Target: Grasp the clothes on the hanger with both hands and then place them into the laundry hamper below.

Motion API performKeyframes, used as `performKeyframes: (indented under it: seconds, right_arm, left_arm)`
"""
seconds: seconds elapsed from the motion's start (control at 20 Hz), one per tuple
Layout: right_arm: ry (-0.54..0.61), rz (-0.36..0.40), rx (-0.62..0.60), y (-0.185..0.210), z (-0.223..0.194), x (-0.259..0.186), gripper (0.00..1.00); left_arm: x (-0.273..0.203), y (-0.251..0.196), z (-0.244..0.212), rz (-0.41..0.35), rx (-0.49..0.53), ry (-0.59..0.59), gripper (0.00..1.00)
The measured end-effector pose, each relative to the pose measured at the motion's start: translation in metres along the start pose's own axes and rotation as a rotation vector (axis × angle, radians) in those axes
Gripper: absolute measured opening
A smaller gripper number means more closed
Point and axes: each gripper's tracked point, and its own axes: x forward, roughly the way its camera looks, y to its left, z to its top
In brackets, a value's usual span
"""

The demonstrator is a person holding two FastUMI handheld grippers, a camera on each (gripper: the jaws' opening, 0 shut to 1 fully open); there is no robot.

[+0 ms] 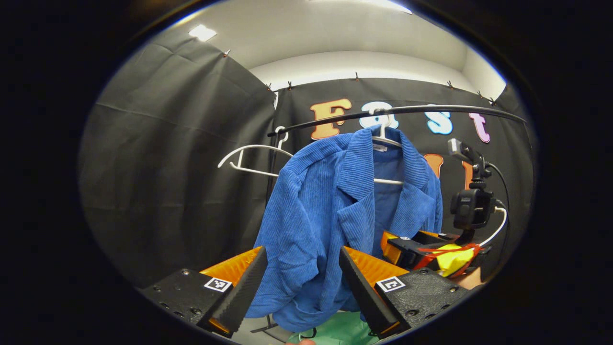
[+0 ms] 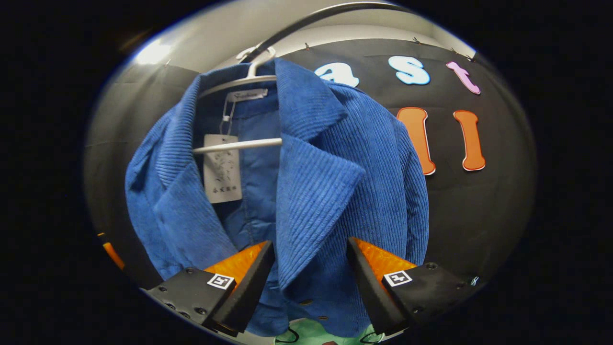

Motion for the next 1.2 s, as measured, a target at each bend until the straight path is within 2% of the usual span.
performKeyframes:
  seconds: [0.05, 0.1, 0.15, 0.2, 0.3, 0.4, 0.55, 0.6, 0.65, 0.7, 0.9, 1.1, 1.2]
  right_arm:
    - [0.01, 0.006, -0.002, -0.001, -0.006, 0.007, 0.98]
    - [0.027, 0.02, -0.017, -0.002, -0.014, 0.012, 0.94]
    - [0.041, 0.026, -0.033, -0.007, -0.02, 0.014, 0.98]
    - [0.05, 0.026, -0.049, -0.014, -0.022, 0.014, 0.98]
    - [0.048, -0.001, -0.062, -0.036, -0.02, 0.011, 0.55]
    - [0.064, 0.028, -0.046, -0.049, -0.017, -0.004, 0.12]
    - [0.036, 0.118, 0.009, -0.051, -0.003, -0.035, 0.08]
    - [0.015, 0.118, 0.003, -0.057, 0.004, -0.045, 0.08]
    - [-0.009, 0.103, -0.006, -0.062, 0.013, -0.055, 0.02]
    - [-0.033, 0.109, -0.012, -0.064, 0.022, -0.068, 0.08]
    - [-0.089, 0.133, -0.031, -0.066, 0.055, -0.11, 0.07]
    - [-0.112, 0.13, -0.035, -0.066, 0.066, -0.121, 0.07]
    - [-0.109, 0.134, -0.036, -0.065, 0.066, -0.125, 0.07]
  left_arm:
    - [-0.001, 0.0, -0.002, 0.007, -0.005, 0.008, 0.92]
    - [-0.003, 0.001, -0.005, 0.012, -0.011, 0.014, 0.95]
    - [-0.005, -0.001, -0.007, 0.013, -0.015, 0.018, 0.94]
    - [-0.006, -0.003, -0.008, 0.013, -0.016, 0.02, 0.93]
    - [-0.005, -0.01, -0.012, 0.006, -0.01, 0.027, 0.94]
    - [-0.002, -0.017, -0.014, -0.006, -0.006, 0.027, 0.98]
    - [0.01, -0.034, -0.014, -0.041, -0.027, 0.024, 0.96]
    - [0.015, -0.043, -0.016, -0.063, -0.042, 0.024, 0.94]
    - [0.021, -0.053, -0.019, -0.089, -0.055, 0.028, 0.93]
    - [0.029, -0.058, -0.026, -0.101, -0.065, 0.043, 0.92]
    - [0.058, -0.085, -0.03, -0.133, -0.114, 0.046, 0.95]
    - [0.081, -0.112, -0.006, -0.138, -0.187, -0.035, 0.92]
    - [0.09, -0.117, -0.004, -0.101, -0.164, -0.057, 0.91]
